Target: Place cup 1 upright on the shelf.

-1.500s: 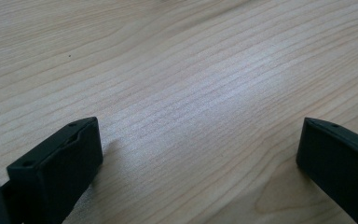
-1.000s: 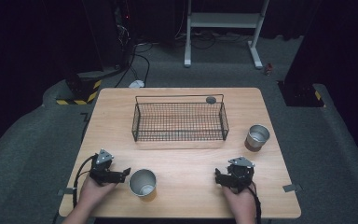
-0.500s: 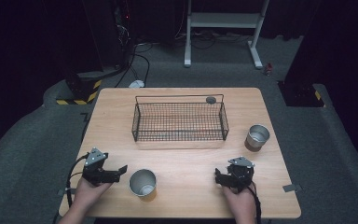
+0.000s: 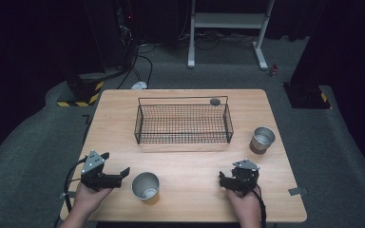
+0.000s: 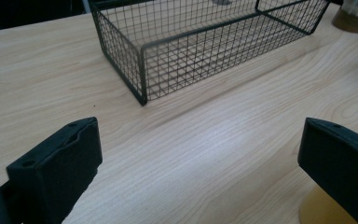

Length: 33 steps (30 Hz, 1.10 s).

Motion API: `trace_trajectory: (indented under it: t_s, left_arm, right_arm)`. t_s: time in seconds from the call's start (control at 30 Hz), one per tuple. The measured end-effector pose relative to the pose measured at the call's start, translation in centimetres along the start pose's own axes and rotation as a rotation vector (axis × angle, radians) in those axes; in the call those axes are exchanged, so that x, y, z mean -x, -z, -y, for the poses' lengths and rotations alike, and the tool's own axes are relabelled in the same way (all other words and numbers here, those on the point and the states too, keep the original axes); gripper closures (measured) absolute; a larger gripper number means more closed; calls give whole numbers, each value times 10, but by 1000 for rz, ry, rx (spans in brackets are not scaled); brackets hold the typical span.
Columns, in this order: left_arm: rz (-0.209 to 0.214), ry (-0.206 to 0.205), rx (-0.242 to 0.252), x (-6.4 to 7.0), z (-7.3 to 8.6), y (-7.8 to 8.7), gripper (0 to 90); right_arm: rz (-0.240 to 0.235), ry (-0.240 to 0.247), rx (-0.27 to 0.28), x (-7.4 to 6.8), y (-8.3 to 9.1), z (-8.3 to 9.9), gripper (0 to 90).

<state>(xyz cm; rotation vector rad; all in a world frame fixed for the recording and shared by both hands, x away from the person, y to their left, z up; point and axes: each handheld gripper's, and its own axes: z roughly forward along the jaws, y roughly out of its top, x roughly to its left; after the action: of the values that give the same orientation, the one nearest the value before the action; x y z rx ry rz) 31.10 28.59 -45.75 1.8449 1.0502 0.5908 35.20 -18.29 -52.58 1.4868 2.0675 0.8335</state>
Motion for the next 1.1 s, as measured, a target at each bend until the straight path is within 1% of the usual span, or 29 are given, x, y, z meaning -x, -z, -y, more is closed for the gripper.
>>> trace_trajectory:
  t_s: [0.03, 0.07, 0.1, 0.17, 0.2, 0.23, 0.3, 0.33, 0.37, 0.4, 0.43, 0.47, 0.5, 0.53, 0.57, 0.63, 0.67, 0.7, 0.73, 0.77, 0.8, 0.83, 0.87, 0.97, 1.0, 1.03, 1.1]
  left_arm:
    - [1, -10, 4, 0, -1, 1, 2]
    - [13, -2, 8, 2, -2, 2, 2]
    - [18, -6, 17, 3, -4, 3, 2]
    - [32, -2, 30, 7, -6, 6, 2]
    - [32, -2, 30, 7, -6, 6, 2]
    - [40, -3, 50, 11, -9, 8, 2]
    - [54, 7, 73, 14, -12, 12, 1]
    - [54, 7, 73, 14, -12, 12, 1]
    - [64, 0, 89, 18, -15, 16, 1]
    - [73, -3, 94, 20, -16, 17, 1]
    - [73, -3, 94, 20, -16, 17, 1]
    - [95, -8, 99, 25, -17, 18, 1]
    - [95, -8, 99, 25, -17, 18, 1]
    - [124, -8, 95, 30, -17, 17, 1]
    - [138, -11, 88, 33, -17, 17, 1]
    - [162, -12, 90, 40, -18, 17, 1]
    - [162, -12, 90, 40, -18, 17, 1]
    - [183, -23, 92, 46, -17, 18, 1]
    - [196, -21, 93, 50, -17, 18, 1]
    - [196, -21, 93, 50, -17, 18, 1]
    - [222, -29, 88, 58, -15, 16, 1]
    - [222, -29, 88, 58, -15, 16, 0]
    - [234, -48, 81, 66, -13, 14, 0]
    - [250, -74, 67, 75, -11, 11, 0]
    - [250, -74, 67, 75, -11, 11, 0]
    - [248, -84, 64, 77, -10, 10, 0]
    - [251, -92, 66, 80, -8, 9, 0]
  right_arm:
    - [0, 0, 0, 0, 0, 0, 89]
    - [0, 0, 0, 0, 0, 0, 89]
    - [0, 0, 0, 0, 0, 0, 89]
    - [0, 0, 0, 0, 0, 0, 89]
    - [0, 0, 0, 0, 0, 0, 89]
    - [0, 0, 0, 0, 0, 0, 89]
    - [0, 0, 0, 0, 0, 0, 89]
    - [0, 0, 0, 0, 0, 0, 89]
    - [0, 0, 0, 0, 0, 0, 89]
    - [0, 1, 1, 0, 0, 0, 90]
    - [0, 1, 1, 0, 0, 0, 90]
    - [0, 2, 1, 0, 0, 0, 90]
    - [0, 2, 1, 0, 0, 0, 90]
    - [0, 2, 1, 0, 0, 0, 90]
    - [1, 1, 1, 0, 0, 0, 90]
    - [0, 2, 1, 0, 0, 0, 90]
    - [0, 2, 1, 0, 0, 0, 90]
    - [0, 1, 0, 0, 0, 0, 90]
    - [0, 1, 0, 0, 0, 0, 90]
    - [1, 2, 0, 0, 0, 0, 90]
    - [0, 1, 0, 0, 0, 0, 90]
    - [0, 1, 0, 0, 0, 0, 90]
    - [0, 1, 0, 0, 0, 0, 90]
    - [0, 1, 1, 0, 0, 0, 90]
    - [0, 1, 1, 0, 0, 0, 90]
    - [0, 1, 1, 0, 0, 0, 90]
    - [0, 1, 1, 0, 0, 0, 90]
